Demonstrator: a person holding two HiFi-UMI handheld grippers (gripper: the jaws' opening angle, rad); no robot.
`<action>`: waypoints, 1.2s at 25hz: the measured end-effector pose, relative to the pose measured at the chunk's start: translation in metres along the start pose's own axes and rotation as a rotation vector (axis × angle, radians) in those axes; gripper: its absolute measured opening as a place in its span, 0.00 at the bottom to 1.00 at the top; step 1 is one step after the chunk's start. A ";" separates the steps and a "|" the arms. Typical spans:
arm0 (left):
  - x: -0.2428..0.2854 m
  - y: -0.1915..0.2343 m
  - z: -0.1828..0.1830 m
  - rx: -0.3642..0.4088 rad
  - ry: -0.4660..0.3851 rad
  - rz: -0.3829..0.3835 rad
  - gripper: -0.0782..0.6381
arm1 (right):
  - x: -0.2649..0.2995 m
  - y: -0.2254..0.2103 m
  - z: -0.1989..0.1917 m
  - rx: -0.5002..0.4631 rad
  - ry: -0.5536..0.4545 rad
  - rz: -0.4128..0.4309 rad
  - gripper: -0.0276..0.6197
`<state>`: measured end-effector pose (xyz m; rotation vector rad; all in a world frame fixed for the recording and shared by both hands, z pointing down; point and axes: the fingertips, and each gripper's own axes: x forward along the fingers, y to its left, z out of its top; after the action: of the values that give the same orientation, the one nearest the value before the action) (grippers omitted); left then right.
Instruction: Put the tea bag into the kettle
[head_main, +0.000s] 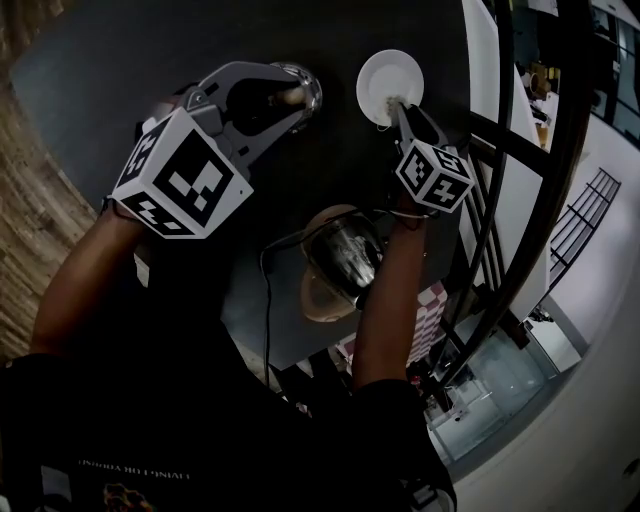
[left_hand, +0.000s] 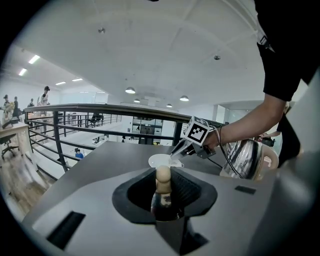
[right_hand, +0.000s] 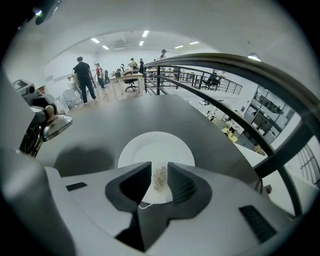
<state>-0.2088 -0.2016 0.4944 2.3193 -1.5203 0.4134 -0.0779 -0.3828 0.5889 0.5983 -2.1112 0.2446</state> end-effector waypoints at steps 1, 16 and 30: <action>0.002 -0.002 0.001 0.003 -0.001 -0.001 0.24 | 0.000 -0.002 -0.002 -0.002 -0.001 -0.010 0.20; -0.030 -0.022 0.058 0.083 -0.053 -0.043 0.24 | -0.109 0.058 0.055 0.043 -0.262 -0.032 0.07; -0.069 -0.143 0.108 0.200 -0.100 -0.221 0.24 | -0.358 0.123 0.021 0.151 -0.618 -0.250 0.07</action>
<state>-0.0980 -0.1380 0.3510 2.6652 -1.2973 0.4135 0.0157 -0.1685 0.2903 1.1309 -2.5838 0.0795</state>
